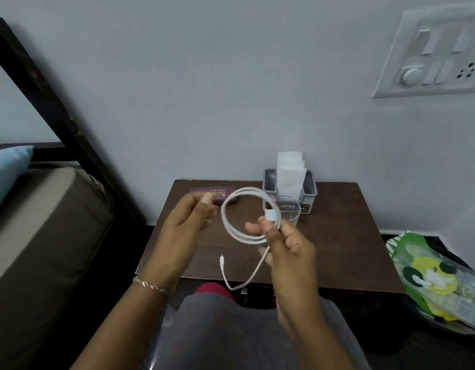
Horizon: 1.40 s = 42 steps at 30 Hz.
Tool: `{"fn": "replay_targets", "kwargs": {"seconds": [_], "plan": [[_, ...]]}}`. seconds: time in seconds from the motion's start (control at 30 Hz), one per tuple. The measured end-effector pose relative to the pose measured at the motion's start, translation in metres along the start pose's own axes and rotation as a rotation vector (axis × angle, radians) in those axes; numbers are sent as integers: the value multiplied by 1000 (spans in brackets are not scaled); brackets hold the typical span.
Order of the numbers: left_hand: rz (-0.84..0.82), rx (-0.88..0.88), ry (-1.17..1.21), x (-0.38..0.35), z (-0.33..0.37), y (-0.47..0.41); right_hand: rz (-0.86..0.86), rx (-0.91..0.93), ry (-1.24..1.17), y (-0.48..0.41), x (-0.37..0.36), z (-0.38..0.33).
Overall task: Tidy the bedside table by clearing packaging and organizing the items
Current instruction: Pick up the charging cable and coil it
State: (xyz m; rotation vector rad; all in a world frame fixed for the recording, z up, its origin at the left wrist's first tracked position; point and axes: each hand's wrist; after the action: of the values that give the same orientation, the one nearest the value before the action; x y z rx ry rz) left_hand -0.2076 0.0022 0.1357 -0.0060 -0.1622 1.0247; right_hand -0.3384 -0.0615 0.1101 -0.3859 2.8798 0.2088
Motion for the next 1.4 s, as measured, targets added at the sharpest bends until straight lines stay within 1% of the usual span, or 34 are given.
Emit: {"fn": "replay_targets", "kwargs": {"seconds": [0.03, 0.07, 0.1, 0.17, 0.2, 0.23, 0.27, 0.33, 0.37, 0.43, 0.53, 0.63, 0.7, 0.8, 0.87, 0.97, 1.0, 1.07, 1.17, 1.23, 1.3, 1.4], "plan": [[126, 7, 12, 2, 0, 5, 42, -61, -127, -1, 0, -2], [174, 76, 13, 5, -2, 12, 76, -116, -257, -3, 0, -4], [121, 199, -16, 6, -3, 21, 106, -161, -384, -4, -1, -6], [-164, 495, -78, 0, -5, 45, 163, -229, -603, -3, -4, -10], [-248, 602, -33, -5, -8, 53, 187, -259, -672, -2, -6, -10], [-244, 666, 74, -10, -12, 58, 202, -289, -703, 0, -8, -10], [-191, 694, 227, -15, -15, 58, 208, -315, -694, 3, -9, -8], [-48, 674, 495, -19, -18, 51, 189, -364, -614, 9, -9, -3], [7, 652, 575, -20, -18, 45, 161, -385, -570, 10, -10, -1], [33, 603, 614, -19, -12, 34, 79, -408, -463, 13, -9, 1], [-52, 518, 507, -15, 0, 27, -24, -373, -318, 13, -9, 1], [-116, 449, 441, -9, 6, 25, -43, -290, -230, 11, -6, 2], [-98, 396, 418, -5, 7, 24, -59, -251, -177, 9, -4, 4], [-95, 324, 303, 0, 9, 20, -90, -187, -41, 9, -2, 8], [-132, 290, 208, 3, 11, 17, -86, -102, 76, 7, -2, 13], [-195, 239, 99, 9, 15, 10, -109, 125, 333, 4, 0, 15], [-222, 222, 63, 10, 16, 8, -124, 173, 375, 5, 1, 15], [-276, 195, -33, 14, 17, 4, -143, 212, 392, 7, 1, 13], [-327, 161, -175, 15, 16, 2, -122, 293, 468, 5, 2, 13], [-319, 167, -168, 14, 14, 2, -116, 323, 507, 2, 4, 16], [-263, 157, -136, 13, 12, 1, -129, 312, 521, -1, 6, 17], [-170, 141, -103, 12, 9, 1, -139, 270, 460, 0, 10, 12]]}}
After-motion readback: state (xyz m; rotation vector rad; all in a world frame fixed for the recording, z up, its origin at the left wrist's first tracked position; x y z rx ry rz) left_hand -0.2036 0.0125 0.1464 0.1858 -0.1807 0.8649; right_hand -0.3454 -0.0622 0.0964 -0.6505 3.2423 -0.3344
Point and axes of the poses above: each hand's wrist, its own y-axis away from the middle knuckle, its own x-axis out of the back of the hand, z = x × y, and after that the axes turned 12 degrees about z, right-handed
